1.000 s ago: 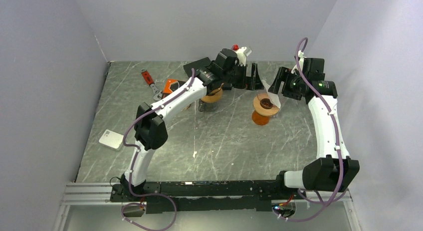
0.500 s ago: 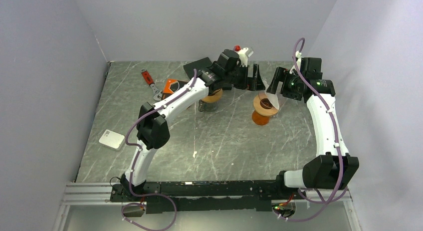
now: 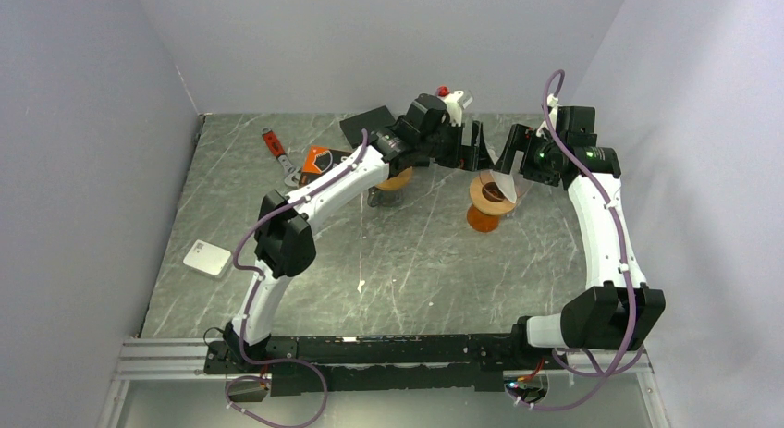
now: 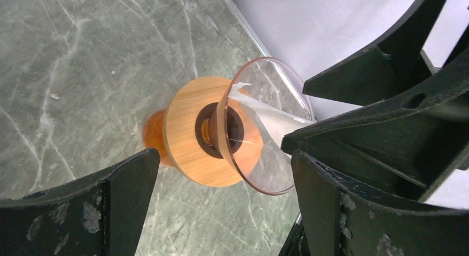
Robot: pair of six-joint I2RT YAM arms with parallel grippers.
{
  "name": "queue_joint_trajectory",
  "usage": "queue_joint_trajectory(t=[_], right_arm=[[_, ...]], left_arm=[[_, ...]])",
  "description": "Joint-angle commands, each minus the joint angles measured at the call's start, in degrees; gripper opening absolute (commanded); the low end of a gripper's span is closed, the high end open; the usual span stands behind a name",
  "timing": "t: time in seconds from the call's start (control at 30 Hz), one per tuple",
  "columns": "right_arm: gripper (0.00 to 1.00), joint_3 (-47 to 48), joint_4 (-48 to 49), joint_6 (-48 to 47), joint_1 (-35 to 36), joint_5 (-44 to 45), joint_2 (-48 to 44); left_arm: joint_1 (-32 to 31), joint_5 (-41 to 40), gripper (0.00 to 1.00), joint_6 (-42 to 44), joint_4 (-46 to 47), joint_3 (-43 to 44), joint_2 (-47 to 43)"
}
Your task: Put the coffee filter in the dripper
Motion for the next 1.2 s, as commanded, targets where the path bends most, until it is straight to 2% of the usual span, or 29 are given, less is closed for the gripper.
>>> queue_joint_trajectory(t=[0.0,0.23,0.77,1.17], right_arm=[[0.9,3.5,0.8,0.6,0.1,-0.4,-1.4],[0.9,3.8,1.2,0.3,0.1,0.0,-2.7],[0.9,4.5,-1.4,1.1,0.0,5.0,-0.1],[0.86,3.3,-1.9,2.1,-1.5,1.7,2.0]], left_arm=[[-0.3,-2.9,0.93,1.7,-0.3,2.2,0.1],[-0.4,-3.8,0.91,2.0,-0.1,1.9,0.4],[-0.6,-3.5,0.93,2.7,0.1,2.8,1.0],[-0.9,-3.1,0.92,2.8,0.1,3.7,2.1]])
